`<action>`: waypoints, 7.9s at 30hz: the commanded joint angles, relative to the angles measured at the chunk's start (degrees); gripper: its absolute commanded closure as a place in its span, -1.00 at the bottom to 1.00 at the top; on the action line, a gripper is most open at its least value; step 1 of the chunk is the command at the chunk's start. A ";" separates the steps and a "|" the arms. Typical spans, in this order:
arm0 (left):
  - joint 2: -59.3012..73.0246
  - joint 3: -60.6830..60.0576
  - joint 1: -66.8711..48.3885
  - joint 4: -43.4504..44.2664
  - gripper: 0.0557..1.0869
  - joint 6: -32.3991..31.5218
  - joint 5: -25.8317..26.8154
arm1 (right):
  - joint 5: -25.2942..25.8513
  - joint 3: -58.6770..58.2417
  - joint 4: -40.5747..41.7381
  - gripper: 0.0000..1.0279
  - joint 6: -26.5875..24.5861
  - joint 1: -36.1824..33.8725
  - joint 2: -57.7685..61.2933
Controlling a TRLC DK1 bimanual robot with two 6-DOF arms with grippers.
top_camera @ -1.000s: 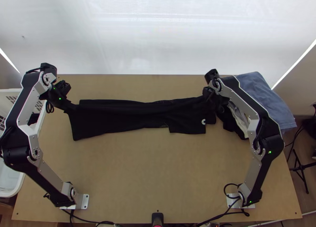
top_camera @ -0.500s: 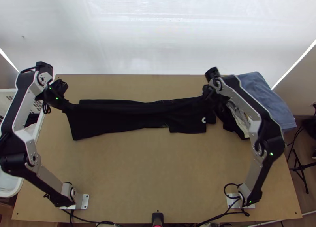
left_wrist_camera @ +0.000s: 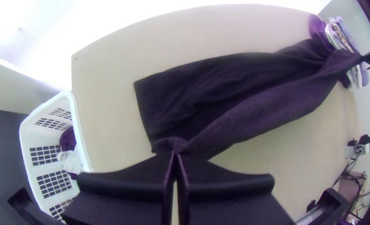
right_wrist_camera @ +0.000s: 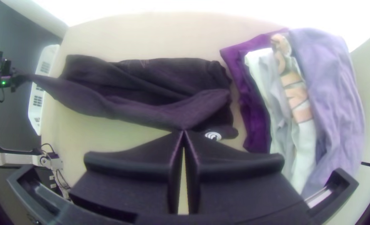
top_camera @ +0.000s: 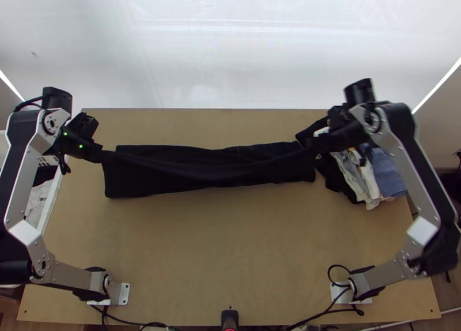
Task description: Fold the t-shirt
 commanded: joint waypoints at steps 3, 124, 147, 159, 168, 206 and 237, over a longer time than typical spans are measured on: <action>-4.28 -2.89 1.61 -0.71 0.93 -0.63 1.94 | -3.81 -3.73 -4.54 0.94 -3.46 -2.06 -10.48; 26.22 -9.22 19.10 20.21 -0.91 -1.34 24.35 | -0.38 30.73 7.59 -0.93 -10.14 29.93 43.22; 30.61 -2.54 7.50 8.61 -0.90 -0.99 30.59 | -0.38 30.99 9.34 -0.93 -9.97 28.00 46.12; 21.73 -8.17 8.55 19.16 0.93 -4.59 33.67 | -0.65 24.66 9.34 -0.93 -8.39 22.82 37.86; 17.78 -6.59 27.19 9.67 0.93 6.31 32.79 | -2.49 11.30 11.45 -0.93 -9.09 12.36 22.48; 29.38 33.49 -32.31 -5.63 0.93 -13.91 16.18 | -6.01 -21.13 15.76 -0.93 -11.02 -7.51 -9.96; 27.36 27.78 -30.29 14.59 -0.91 -20.85 21.63 | -6.01 -34.84 32.37 -0.93 1.37 7.08 -8.37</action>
